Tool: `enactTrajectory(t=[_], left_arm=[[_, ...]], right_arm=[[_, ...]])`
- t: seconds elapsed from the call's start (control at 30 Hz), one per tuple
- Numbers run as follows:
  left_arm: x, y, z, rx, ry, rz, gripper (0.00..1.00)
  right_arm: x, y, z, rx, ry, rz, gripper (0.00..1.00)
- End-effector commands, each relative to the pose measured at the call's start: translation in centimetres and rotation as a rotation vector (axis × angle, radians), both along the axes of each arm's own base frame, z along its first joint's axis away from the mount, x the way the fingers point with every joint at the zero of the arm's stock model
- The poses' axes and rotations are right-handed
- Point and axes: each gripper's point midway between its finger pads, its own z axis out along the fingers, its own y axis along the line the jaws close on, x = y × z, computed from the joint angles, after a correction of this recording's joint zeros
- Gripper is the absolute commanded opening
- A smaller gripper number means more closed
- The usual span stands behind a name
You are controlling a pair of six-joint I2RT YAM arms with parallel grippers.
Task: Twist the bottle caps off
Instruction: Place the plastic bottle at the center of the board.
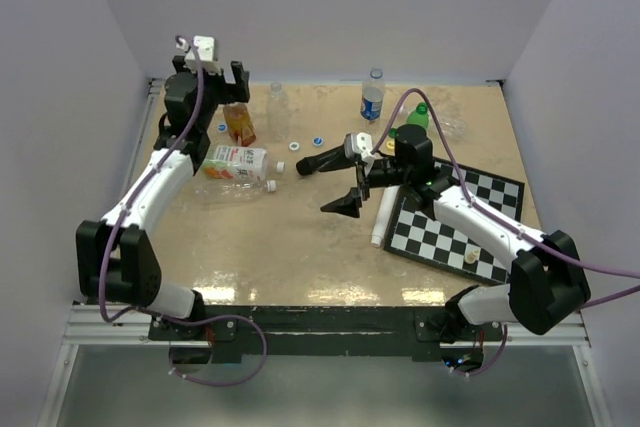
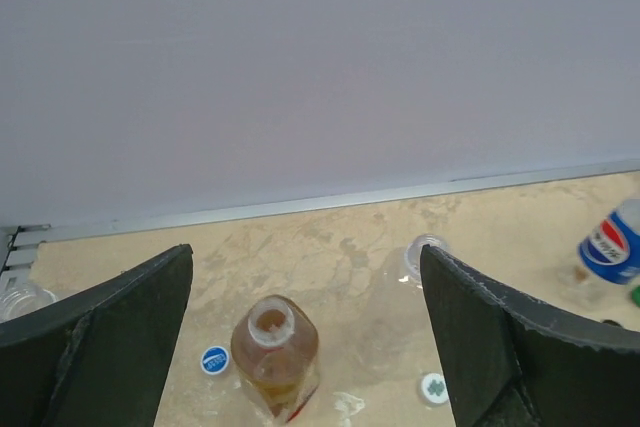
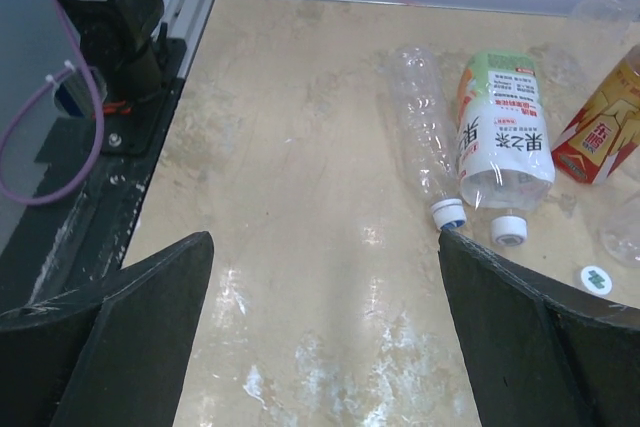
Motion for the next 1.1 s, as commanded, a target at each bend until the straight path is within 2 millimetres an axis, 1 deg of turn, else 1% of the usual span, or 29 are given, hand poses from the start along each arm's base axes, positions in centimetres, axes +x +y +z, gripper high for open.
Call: enactTrajectory(t=[0.0,0.07,0.1,0.2,0.27,0.3,0.33,0.37,0.4,0.47,0.6,0.9,1.07], left_arm=[[-5.2,-1.4,2.1,-0.100,0.008,-0.109,1.00],[-7.8,-1.7,2.0,-0.133,0.014,-0.143,1.00],[-9.0,-1.8,1.3,-0.141,0.028,-0.153,1.00],[-12.2,-1.7,0.0,-0.159,0.069,-0.165,1.00],[-14.0,-1.5,-1.7,-0.149,0.120,-0.166,1.00],[-14.5,-1.2,-3.0,-0.133,0.152,-0.158,1.00],[-15.1,-1.0,-3.9,-0.118,0.168,-0.150,1.00],[-15.6,-0.7,-5.3,-0.094,0.206,-0.145,1.00],[-16.0,-0.5,-6.3,-0.065,0.226,-0.146,1.00],[-16.4,-0.2,-7.8,-0.028,0.258,-0.138,1.00],[-17.0,0.2,-9.3,0.017,0.300,-0.137,1.00],[-17.2,-0.3,-10.5,0.069,0.324,-0.190,1.00],[-17.2,-0.3,-10.7,0.077,0.339,-0.193,1.00]], right_arm=[[-1.0,-0.5,0.2,-0.009,-0.159,0.091,0.98],[-1.1,-0.6,-0.4,-0.021,-0.184,0.107,0.98],[-1.1,-0.7,-0.8,-0.027,-0.200,0.117,0.98],[-0.9,-0.7,-1.6,-0.048,-0.219,0.120,0.98],[-0.7,-0.9,-1.9,-0.063,-0.234,0.114,0.98],[-0.7,-0.9,-2.0,-0.067,-0.237,0.113,0.98],[-0.5,-0.9,-2.1,-0.071,-0.242,0.109,0.98],[-0.4,-0.9,-2.1,-0.073,-0.247,0.107,0.98],[-0.4,-0.9,-2.0,-0.072,-0.253,0.108,0.98],[-0.6,-1.0,-2.5,-0.086,-0.234,0.113,0.98],[-0.4,-1.1,-2.7,-0.091,-0.235,0.111,0.98],[-0.3,-1.2,-2.8,-0.096,-0.236,0.109,0.98],[-0.4,-1.2,-2.9,-0.096,-0.234,0.112,0.98]])
